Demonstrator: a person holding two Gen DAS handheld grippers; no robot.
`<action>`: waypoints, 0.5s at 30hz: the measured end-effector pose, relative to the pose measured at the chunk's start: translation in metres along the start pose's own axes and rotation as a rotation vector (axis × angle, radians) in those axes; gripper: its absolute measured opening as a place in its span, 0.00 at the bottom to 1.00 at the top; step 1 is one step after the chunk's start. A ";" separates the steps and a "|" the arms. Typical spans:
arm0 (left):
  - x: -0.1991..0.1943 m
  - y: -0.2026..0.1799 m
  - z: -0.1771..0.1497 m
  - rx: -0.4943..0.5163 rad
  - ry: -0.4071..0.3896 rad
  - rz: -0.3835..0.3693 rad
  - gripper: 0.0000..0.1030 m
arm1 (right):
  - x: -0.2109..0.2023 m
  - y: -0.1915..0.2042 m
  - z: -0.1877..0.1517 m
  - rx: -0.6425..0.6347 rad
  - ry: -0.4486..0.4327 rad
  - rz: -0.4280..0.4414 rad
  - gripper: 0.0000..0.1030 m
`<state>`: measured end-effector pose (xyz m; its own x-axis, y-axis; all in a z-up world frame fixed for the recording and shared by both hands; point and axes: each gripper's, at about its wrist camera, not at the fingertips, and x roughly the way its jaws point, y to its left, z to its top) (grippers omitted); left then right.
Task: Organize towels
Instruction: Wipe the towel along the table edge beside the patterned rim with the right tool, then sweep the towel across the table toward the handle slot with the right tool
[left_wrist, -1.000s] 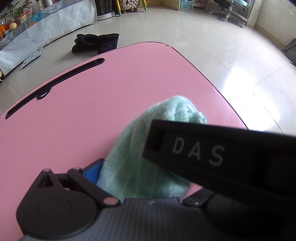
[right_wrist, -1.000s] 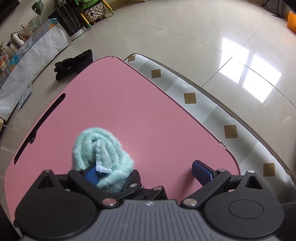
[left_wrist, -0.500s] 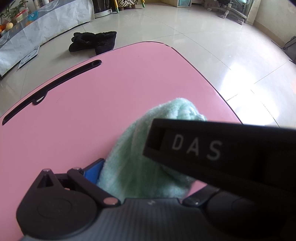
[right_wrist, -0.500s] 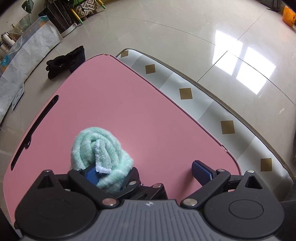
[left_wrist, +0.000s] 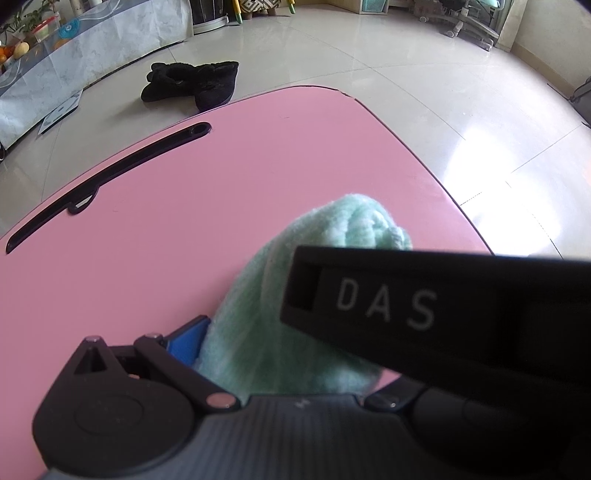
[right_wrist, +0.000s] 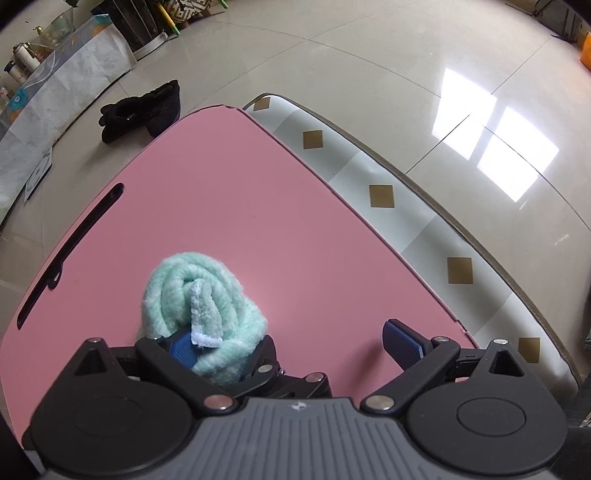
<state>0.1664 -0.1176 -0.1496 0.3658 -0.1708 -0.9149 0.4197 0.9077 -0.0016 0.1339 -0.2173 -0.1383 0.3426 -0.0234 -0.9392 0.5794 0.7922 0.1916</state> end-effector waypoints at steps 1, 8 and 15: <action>0.000 0.001 0.000 -0.005 -0.001 0.002 1.00 | 0.001 0.000 0.000 -0.002 0.002 0.012 0.96; 0.000 0.009 0.003 -0.036 0.002 0.016 1.00 | 0.005 0.007 0.001 -0.008 0.003 0.039 0.96; -0.001 0.022 0.002 -0.063 0.005 0.029 1.00 | 0.008 0.021 0.001 -0.048 0.008 0.058 0.96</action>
<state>0.1769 -0.0982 -0.1484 0.3724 -0.1426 -0.9170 0.3558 0.9346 -0.0009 0.1491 -0.2014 -0.1413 0.3683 0.0282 -0.9293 0.5224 0.8205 0.2320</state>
